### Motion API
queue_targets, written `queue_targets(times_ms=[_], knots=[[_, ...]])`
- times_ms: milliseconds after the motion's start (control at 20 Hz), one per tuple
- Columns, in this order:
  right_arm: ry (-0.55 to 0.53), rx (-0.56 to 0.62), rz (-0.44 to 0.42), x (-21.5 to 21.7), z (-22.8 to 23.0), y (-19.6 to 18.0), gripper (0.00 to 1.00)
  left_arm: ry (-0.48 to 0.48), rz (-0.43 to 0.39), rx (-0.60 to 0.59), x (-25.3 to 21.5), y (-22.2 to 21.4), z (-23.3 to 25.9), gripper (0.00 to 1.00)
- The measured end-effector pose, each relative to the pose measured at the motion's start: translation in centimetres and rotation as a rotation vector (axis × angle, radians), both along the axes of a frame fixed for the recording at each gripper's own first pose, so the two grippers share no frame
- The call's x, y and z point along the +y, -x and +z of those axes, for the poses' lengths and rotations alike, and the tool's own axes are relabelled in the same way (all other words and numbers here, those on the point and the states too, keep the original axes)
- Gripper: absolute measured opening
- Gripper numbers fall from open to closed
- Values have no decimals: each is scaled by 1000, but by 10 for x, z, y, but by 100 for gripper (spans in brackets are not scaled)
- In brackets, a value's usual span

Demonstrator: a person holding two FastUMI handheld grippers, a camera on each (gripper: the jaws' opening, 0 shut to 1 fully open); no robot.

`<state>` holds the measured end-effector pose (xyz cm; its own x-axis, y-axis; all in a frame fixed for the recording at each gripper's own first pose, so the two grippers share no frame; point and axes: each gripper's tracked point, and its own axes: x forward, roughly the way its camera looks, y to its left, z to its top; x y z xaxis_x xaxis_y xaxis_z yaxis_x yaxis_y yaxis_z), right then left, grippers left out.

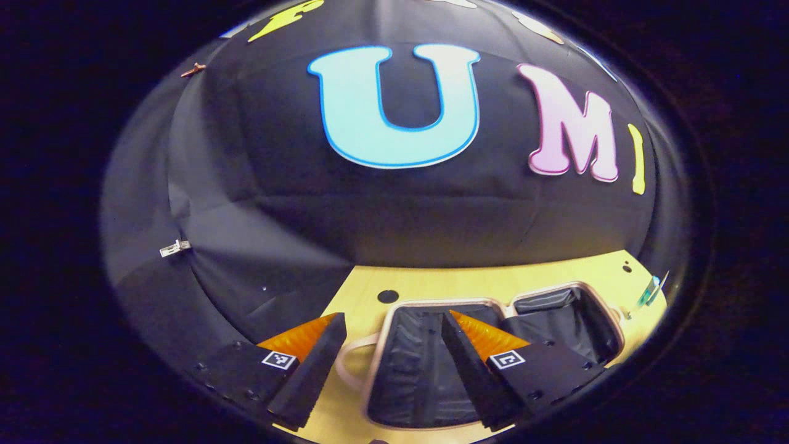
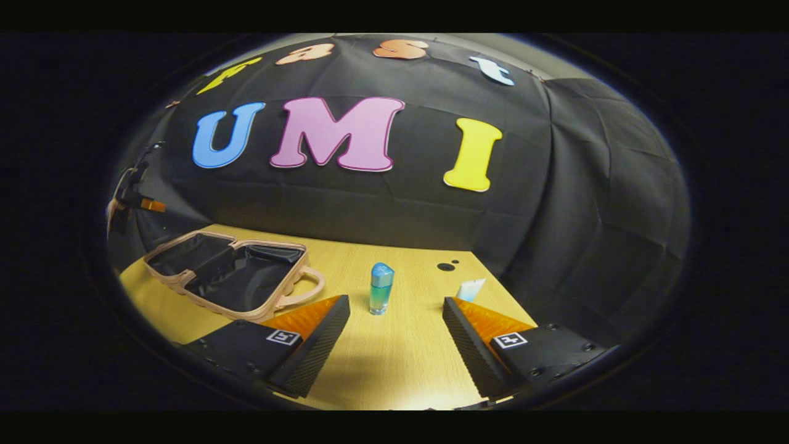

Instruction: First open the suitcase, pack the skin care products into it, and then close the suitcase.

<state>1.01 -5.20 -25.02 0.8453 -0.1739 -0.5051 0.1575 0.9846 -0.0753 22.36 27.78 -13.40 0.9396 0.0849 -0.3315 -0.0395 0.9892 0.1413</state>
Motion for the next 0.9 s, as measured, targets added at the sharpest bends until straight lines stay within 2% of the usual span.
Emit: queue_targets(times_ms=[100,250,350,400,500,700,750,800,900], knots=[[0,-23,-22,-12,6,-3,96,29,-64,-15,-55,37,-4,98],[-28,-29,-51,-33,6,-2,97,29,-213,36,-145,78,-33,98],[-28,-19,-68,-47,-1,0,100,10,-296,60,-204,98,-55,98],[-26,-12,-76,-54,-5,3,96,20,-340,68,-236,105,-66,98],[-33,4,-93,-68,-13,5,97,49,-431,98,-303,118,-91,98],[-76,21,-161,-98,-24,12,96,93,-585,146,-421,121,-135,98],[-73,22,-176,-106,-28,13,93,98,-608,150,-441,118,-144,98],[-67,27,-185,-113,-31,15,97,108,-629,156,-462,112,-152,98],[-46,33,-199,-128,-36,16,97,129,-646,162,-498,96,-169,98]])
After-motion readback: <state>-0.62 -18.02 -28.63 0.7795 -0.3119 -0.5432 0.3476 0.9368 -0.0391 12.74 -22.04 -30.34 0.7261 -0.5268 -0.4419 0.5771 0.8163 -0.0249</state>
